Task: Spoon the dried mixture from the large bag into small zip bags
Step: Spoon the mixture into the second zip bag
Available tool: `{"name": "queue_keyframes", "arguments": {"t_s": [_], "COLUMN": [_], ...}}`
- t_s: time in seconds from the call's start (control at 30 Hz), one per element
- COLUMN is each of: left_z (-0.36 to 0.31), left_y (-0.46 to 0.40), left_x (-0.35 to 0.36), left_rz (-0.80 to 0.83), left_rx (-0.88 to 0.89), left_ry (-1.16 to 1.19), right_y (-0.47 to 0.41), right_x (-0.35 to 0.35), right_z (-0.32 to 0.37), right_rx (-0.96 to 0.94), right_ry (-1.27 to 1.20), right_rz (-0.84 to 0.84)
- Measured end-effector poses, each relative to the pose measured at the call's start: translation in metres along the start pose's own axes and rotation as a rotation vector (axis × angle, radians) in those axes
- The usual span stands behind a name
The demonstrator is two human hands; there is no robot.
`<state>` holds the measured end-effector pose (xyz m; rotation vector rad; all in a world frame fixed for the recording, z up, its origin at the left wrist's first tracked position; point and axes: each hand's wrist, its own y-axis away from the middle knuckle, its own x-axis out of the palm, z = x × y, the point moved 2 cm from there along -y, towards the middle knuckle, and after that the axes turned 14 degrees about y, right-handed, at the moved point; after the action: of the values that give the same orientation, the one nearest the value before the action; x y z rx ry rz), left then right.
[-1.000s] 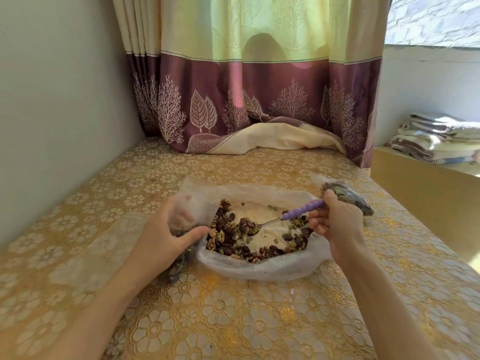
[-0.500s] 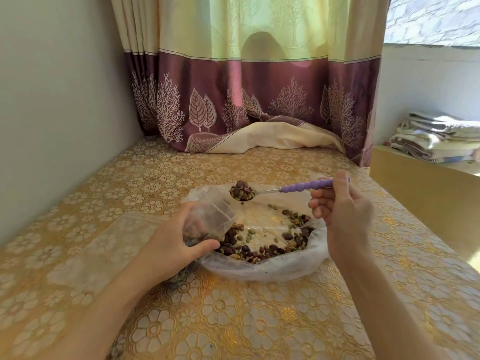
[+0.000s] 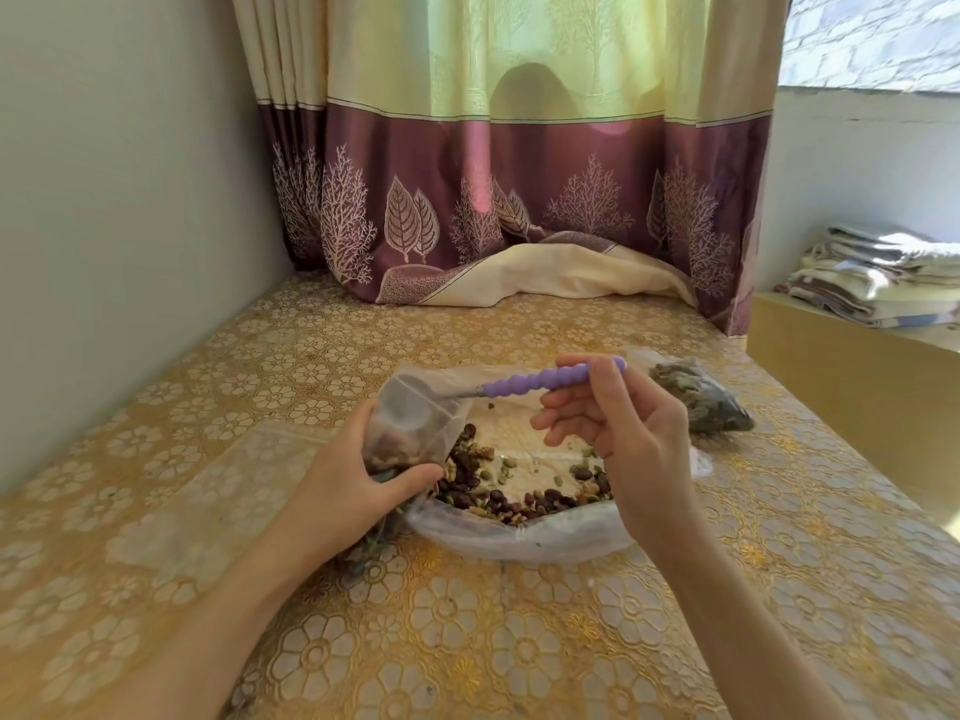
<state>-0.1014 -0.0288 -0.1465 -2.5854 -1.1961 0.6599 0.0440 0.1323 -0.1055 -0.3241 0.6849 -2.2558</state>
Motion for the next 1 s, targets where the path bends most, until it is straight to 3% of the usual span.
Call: {"name": "queue_keyframes", "arguments": {"t_s": [0.13,0.3,0.47,0.7,1.0], "left_z": [0.001,0.002,0.001,0.002,0.003], "left_y": [-0.002,-0.003,-0.002,-0.003,-0.004], "left_x": [0.000,-0.003,-0.007,-0.014,-0.013], "left_rz": [-0.018,-0.096,-0.189,-0.280,-0.272], "left_rx": [0.022,0.044,0.037,0.053,0.045], "left_ry": [0.017,0.029,0.042,0.043,0.030], "right_y": [-0.002,-0.008,-0.011,-0.009,-0.003], "right_x": [-0.004,-0.022,-0.039,-0.037,-0.016], "right_z": [0.000,-0.009,-0.022,-0.022,-0.027], "right_rx": [0.019,0.138,0.263,0.161,0.259], "right_ry": [-0.054,-0.069,0.186,0.471,0.386], "right_rz": [-0.022,-0.247,-0.379,-0.359,-0.119]}}
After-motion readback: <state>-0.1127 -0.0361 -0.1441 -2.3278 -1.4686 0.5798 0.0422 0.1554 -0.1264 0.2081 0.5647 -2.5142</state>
